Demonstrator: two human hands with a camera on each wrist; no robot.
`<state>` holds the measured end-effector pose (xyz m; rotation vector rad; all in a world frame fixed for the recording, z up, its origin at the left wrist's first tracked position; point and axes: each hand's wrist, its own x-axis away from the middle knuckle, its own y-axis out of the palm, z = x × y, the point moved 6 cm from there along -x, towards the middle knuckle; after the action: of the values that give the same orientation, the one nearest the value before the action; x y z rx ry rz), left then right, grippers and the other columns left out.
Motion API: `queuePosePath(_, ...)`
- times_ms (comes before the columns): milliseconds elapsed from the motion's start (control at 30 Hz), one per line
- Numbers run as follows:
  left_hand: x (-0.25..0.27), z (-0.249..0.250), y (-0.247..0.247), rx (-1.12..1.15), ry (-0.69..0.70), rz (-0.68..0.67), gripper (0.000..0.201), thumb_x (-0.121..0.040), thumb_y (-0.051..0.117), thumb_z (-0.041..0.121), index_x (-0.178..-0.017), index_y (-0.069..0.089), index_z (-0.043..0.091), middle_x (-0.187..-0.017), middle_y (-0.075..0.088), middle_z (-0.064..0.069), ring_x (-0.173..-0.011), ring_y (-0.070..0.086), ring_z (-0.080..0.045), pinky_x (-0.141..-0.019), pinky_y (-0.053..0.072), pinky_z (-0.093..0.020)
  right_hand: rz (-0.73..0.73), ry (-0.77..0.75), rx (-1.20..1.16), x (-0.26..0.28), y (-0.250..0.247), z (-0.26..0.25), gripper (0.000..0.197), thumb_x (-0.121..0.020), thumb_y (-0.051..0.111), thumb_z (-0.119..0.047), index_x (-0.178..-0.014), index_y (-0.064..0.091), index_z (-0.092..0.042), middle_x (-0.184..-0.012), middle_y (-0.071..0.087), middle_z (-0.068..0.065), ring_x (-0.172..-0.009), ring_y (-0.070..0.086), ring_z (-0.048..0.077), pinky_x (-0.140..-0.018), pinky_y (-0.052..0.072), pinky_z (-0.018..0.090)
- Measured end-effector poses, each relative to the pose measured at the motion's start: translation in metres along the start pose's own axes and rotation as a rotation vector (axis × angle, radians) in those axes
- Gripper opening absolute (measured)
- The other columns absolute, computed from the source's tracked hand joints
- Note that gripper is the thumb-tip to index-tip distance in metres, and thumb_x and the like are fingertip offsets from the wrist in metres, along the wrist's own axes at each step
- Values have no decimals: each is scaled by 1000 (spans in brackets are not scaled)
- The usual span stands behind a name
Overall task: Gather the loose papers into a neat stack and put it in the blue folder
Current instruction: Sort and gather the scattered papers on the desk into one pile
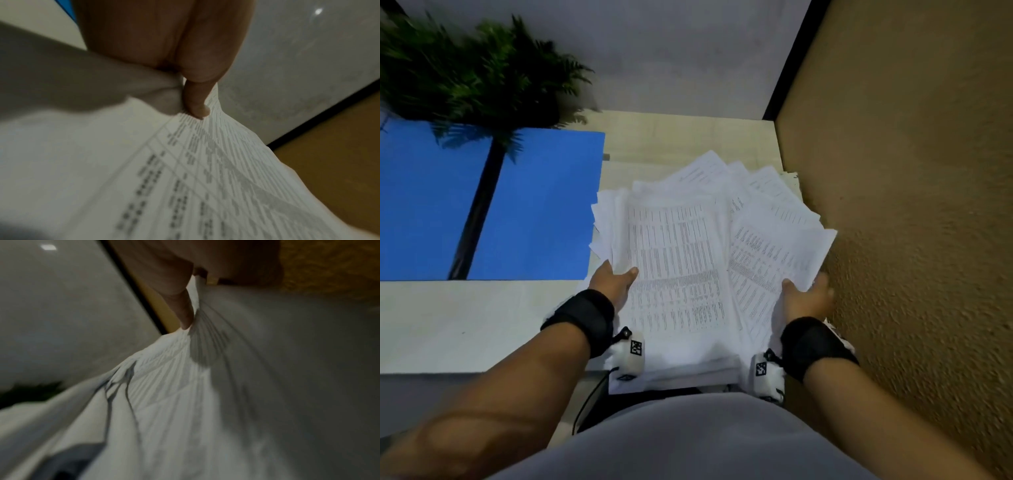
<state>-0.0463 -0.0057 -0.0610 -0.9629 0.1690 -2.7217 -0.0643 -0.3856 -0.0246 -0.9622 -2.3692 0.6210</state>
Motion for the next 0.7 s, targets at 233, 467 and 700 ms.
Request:
queuePosePath(233,-6,-11,1,-12,-37,-129,79,-66,82,57,-134,52,31,-133,64,2,-129,54,-34,-112,36,-51,-128,-77,381,-2,3,-22,21,-87,66,-30,-105,66,-18,-136,39,2,-121,36,30,-101,34,43)
queuePosePath(467,3,-28,-23,202,-70,59,57,-96,55,30,-149,35,20,-147,48,-1,-138,41,-26,-115,27,-48,-367,-75,65,-8,46,-45,20,-71,72,-16,-81,58,-27,-105,66,14,-94,66,31,-76,52,31)
queuePosePath(700,-1,-28,-15,181,32,-15,42,-102,46,18,-144,42,19,-131,56,0,-120,51,-20,-103,34,-35,-561,16,13,-7,66,-47,59,-78,70,6,-129,49,-13,-122,59,8,-107,59,27,-97,49,38)
